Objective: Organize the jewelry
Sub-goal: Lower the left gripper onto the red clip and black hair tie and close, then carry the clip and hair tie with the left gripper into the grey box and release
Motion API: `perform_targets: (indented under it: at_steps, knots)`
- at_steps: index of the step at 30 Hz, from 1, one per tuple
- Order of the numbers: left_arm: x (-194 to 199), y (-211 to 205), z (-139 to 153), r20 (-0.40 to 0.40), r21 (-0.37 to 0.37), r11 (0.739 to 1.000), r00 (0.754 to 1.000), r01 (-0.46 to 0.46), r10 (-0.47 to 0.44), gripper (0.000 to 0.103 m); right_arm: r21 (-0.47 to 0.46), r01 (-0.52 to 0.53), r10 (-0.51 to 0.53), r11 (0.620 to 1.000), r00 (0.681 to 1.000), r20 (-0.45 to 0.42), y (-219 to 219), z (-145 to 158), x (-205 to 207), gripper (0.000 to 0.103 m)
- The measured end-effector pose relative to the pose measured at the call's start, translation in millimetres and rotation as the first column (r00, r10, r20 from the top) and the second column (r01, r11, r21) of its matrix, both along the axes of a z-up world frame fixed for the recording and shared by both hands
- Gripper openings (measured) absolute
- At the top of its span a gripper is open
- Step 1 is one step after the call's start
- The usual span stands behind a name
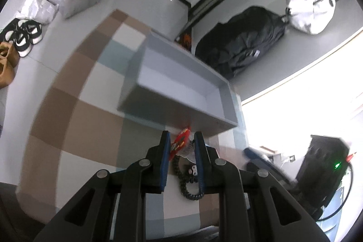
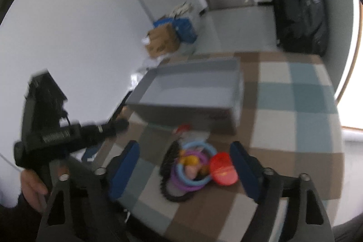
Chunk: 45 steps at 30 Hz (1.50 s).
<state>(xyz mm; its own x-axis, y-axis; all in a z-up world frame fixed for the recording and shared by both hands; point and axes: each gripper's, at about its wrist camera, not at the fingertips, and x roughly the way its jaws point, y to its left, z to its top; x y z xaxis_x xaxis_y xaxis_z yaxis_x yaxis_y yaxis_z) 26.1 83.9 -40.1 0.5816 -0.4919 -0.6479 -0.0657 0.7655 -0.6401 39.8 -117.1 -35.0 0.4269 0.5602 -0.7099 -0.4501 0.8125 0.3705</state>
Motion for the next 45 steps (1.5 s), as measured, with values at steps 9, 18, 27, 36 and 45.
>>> perform_targets:
  at_steps: [9,18,27,36,45]
  knots:
    - [0,17,7,0.047,-0.014,0.999,0.998,-0.032,0.033,0.016,-0.218,-0.05,0.043,0.975,0.998,-0.037,56,-20,-2,0.041]
    - [-4,29,11,0.058,-0.048,0.998,0.997,-0.046,0.048,0.016,-0.347,-0.019,0.032,0.938,0.999,0.032,69,-17,-6,0.009]
    - [-3,29,11,0.064,-0.056,0.998,0.997,-0.036,0.04,0.016,-0.257,-0.003,0.026,0.966,0.996,0.085,61,8,-5,0.009]
    - [12,10,26,0.096,0.02,1.0,0.995,-0.009,0.007,0.016,-0.111,0.035,-0.018,0.993,0.989,0.148,39,45,9,0.009]
    - [60,-13,40,0.072,0.146,0.989,0.997,-0.02,0.009,0.016,-0.05,0.033,-0.024,0.998,0.986,0.164,25,55,58,0.009]
